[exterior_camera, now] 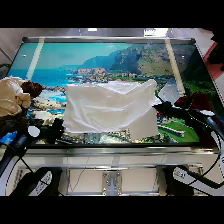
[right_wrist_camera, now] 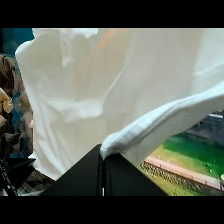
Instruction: Fold the shirts.
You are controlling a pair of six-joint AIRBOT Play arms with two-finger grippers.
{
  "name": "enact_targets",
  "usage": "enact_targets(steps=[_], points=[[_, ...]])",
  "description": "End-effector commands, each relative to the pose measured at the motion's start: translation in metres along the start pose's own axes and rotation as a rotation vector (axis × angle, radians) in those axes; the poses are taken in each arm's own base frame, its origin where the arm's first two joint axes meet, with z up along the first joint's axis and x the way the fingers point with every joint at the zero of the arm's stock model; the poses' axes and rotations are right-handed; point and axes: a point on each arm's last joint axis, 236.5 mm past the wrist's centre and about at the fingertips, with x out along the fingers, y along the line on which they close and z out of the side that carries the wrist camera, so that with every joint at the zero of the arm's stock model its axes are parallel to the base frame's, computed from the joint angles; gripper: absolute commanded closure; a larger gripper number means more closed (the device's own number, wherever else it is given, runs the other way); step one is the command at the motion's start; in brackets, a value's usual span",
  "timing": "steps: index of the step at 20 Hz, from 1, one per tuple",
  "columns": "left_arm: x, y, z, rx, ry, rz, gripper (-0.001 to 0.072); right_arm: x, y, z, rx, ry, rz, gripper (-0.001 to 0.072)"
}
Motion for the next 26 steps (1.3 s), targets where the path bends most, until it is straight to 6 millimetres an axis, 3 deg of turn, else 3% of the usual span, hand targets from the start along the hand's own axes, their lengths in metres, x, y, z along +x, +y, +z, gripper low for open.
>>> enact_targets(steps=[1,4,6,7,9,11,12,14,17,19,21,23,26], points=[[0.007,-0.002,0.000,0.020,0.007,-0.009,0.0699,0.000,0.006,0.006,0.006,-0.027,0.026,0.0682],[-0.003,-0.033,0.024,0.077,-0.081,-0.098,0.0699,-0.004,0.017,0.018,-0.016,-0.063,0.050,0.0683],[-0.041,-0.089,0.048,0.210,-0.189,-0.228,0.0699,-0.021,0.036,0.037,-0.125,-0.109,0.036,0.0684],[-0.078,-0.127,0.060,0.319,-0.271,-0.317,0.0699,-0.037,0.055,0.051,-0.188,-0.151,0.036,0.0684],[-0.184,-0.195,0.070,0.526,-0.490,-0.512,0.0699,-0.081,0.103,0.075,-0.308,-0.253,0.029,0.0684],[-0.308,-0.234,0.062,0.665,-0.744,-0.691,0.0698,-0.135,0.159,0.084,-0.425,-0.361,-0.001,0.0685],[-0.368,-0.241,0.052,0.686,-0.854,-0.780,0.0699,-0.163,0.188,0.084,-0.493,-0.429,-0.026,0.0685],[-0.457,-0.242,0.030,0.734,-1.014,-0.886,0.0700,-0.224,0.260,0.073,-0.669,-0.598,-0.086,0.0686],[-0.523,-0.245,0.004,0.877,-1.141,-0.901,0.0700,-0.282,0.355,0.044,-0.927,-0.803,-0.194,0.0688],[-0.548,-0.252,0.000,0.934,-1.211,-0.895,0.0700,-0.302,0.402,0.034,-1.041,-0.892,-0.211,0.0688],[-0.540,-0.265,0.008,0.984,-1.207,-0.847,0.0700,-0.318,0.420,0.042,-1.058,-0.959,-0.202,0.0688],[-0.508,-0.285,0.031,0.980,-1.150,-0.800,0.0700,-0.312,0.409,0.063,-0.981,-0.908,-0.114,0.0688],[-0.409,-0.313,0.070,0.986,-0.934,-0.662,0.0700,-0.282,0.349,0.115,-0.805,-0.725,-0.023,0.0688]])
